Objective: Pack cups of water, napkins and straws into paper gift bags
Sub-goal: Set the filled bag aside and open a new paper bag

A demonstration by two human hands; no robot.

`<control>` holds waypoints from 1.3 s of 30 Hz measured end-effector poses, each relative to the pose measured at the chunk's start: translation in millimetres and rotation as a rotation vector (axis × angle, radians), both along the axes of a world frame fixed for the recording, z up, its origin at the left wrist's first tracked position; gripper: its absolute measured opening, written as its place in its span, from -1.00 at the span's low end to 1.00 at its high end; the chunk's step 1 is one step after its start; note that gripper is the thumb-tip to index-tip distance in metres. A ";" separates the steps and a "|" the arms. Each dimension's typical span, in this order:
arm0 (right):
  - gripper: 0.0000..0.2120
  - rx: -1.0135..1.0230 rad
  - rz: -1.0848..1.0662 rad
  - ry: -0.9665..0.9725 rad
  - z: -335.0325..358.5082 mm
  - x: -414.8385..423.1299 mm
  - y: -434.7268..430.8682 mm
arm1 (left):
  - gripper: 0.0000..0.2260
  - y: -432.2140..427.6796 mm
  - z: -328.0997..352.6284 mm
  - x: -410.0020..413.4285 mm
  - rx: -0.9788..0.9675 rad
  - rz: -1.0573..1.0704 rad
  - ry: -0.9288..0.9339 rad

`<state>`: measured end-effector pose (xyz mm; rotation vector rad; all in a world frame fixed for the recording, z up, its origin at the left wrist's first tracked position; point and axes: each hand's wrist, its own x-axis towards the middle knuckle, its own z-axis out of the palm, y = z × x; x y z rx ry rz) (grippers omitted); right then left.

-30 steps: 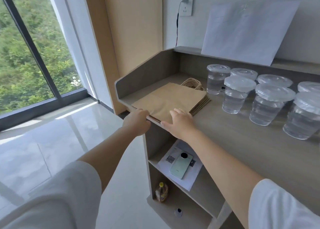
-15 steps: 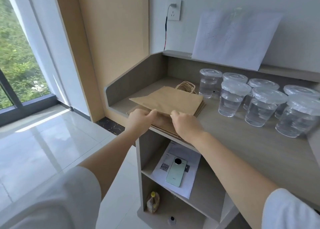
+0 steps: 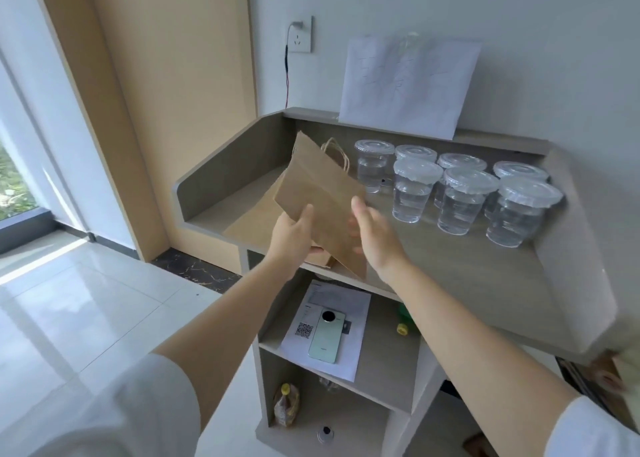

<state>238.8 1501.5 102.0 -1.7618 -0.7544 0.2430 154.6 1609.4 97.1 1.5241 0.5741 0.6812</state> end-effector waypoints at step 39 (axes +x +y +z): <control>-0.44 0.415 -0.375 0.756 7.8 -139.4 -417.7 | -0.49 -388.5 -31.0 -103.0 0.714 -0.663 0.062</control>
